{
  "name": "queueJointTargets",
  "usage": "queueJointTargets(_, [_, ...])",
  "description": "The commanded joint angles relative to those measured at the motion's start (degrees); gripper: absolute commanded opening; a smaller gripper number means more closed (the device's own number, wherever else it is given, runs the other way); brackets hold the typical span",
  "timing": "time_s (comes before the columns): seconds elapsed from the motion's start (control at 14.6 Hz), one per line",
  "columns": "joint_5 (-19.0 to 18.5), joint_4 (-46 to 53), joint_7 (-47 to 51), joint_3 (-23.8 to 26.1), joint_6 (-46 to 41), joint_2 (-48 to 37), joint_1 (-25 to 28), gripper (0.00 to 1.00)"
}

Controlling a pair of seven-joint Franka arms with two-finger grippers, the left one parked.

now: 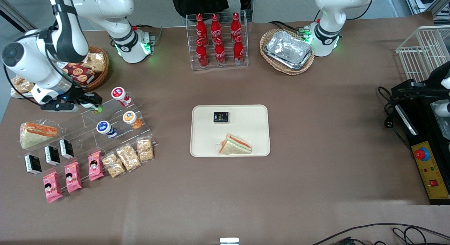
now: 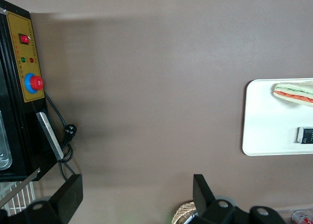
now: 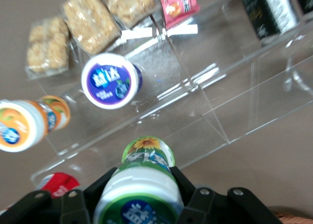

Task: Place green gum on tray
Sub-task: 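Close the right gripper on the green-capped bottle, then lift the bottle and carry it over the cream tray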

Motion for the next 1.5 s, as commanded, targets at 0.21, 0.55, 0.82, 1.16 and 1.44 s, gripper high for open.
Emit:
queueJointTargets(0.21, [-0.1,27.1,0.2,0.2,-23.2,6.3,3.0,0.39])
queueJointTargets(0.55, [2.9,41.4,11.7,0.6,-34.3,10.5,10.8,0.39])
queueJointTargets(0.82, [3.0,42.8,31.1,0.6,-33.8,11.6,23.1,0.39])
queueJointTargets(1.16, [4.2,41.6,45.0,0.6,-25.6,18.1,33.3,0.39])
queueJointTargets(1.44, [4.2,31.8,49.9,0.6,-12.1,20.6,38.6,0.39])
